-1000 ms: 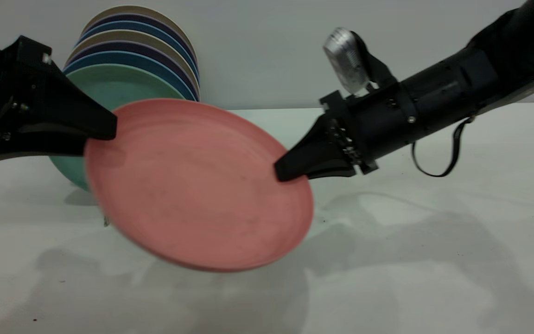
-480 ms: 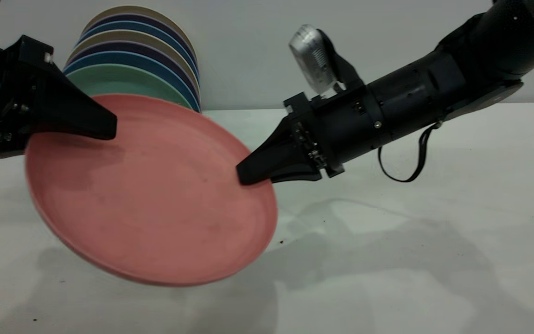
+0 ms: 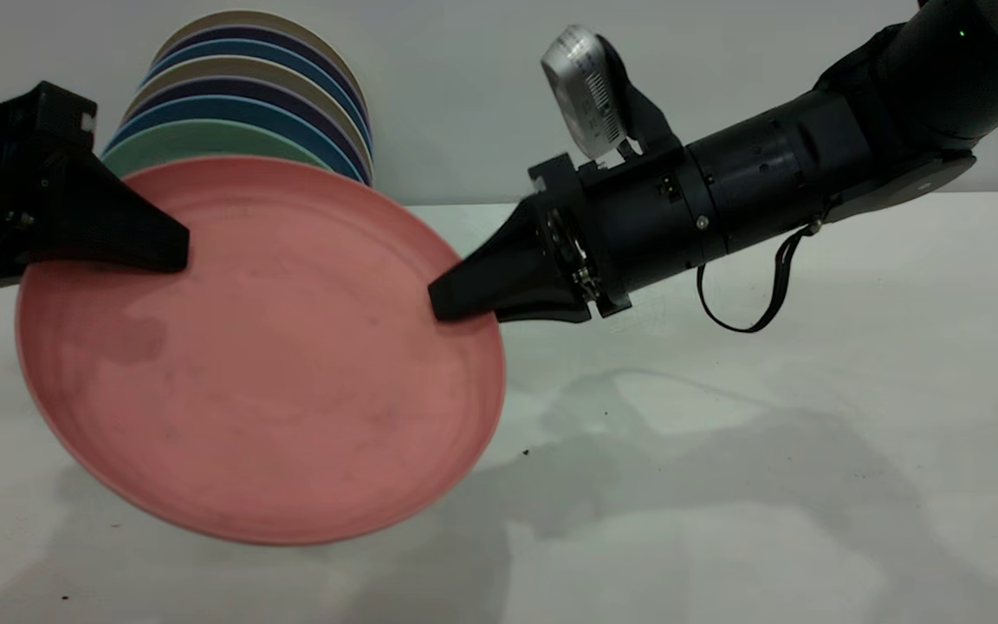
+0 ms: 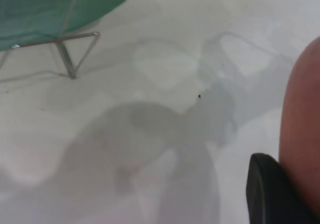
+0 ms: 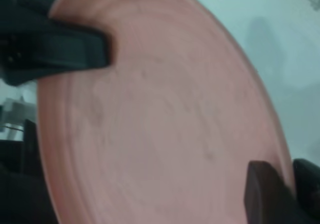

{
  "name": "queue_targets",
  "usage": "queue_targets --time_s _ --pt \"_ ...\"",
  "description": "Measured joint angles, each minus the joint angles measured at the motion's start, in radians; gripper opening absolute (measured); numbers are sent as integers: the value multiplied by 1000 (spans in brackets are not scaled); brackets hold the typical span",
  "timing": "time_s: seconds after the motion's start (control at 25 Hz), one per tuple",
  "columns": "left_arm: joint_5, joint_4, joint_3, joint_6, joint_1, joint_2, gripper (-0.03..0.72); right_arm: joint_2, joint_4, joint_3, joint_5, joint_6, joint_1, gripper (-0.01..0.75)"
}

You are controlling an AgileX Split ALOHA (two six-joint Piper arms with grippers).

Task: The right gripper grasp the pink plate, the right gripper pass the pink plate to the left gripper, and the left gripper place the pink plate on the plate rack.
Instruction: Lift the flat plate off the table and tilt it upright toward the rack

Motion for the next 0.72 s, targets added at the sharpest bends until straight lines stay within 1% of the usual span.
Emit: queue_targets --time_s 0.08,0.2,0.28,0.32,0.36,0.44,0.52,0.64,0.72 --pt "14 14 0 4 0 0 90 -1 3 0 10 0 0 245" --pt "20 25 0 22 -1 0 90 -1 12 0 30 0 -11 464" --pt "6 26 0 62 -1 0 90 -1 15 0 42 0 -29 592" --pt "-6 26 0 96 -1 0 90 -1 15 0 46 1 -43 649" --pt "-21 26 0 135 -1 0 90 -1 15 0 49 2 -59 684" --pt "-47 26 -3 205 -1 0 90 -5 12 0 50 25 -109 716" --pt "-54 26 -17 282 -1 0 90 -17 -14 0 50 49 -165 714" --pt "-44 27 -50 445 -1 0 90 -46 -82 0 50 82 -251 689" --pt "-28 30 -76 586 -1 0 90 -56 -140 0 51 108 -289 662"
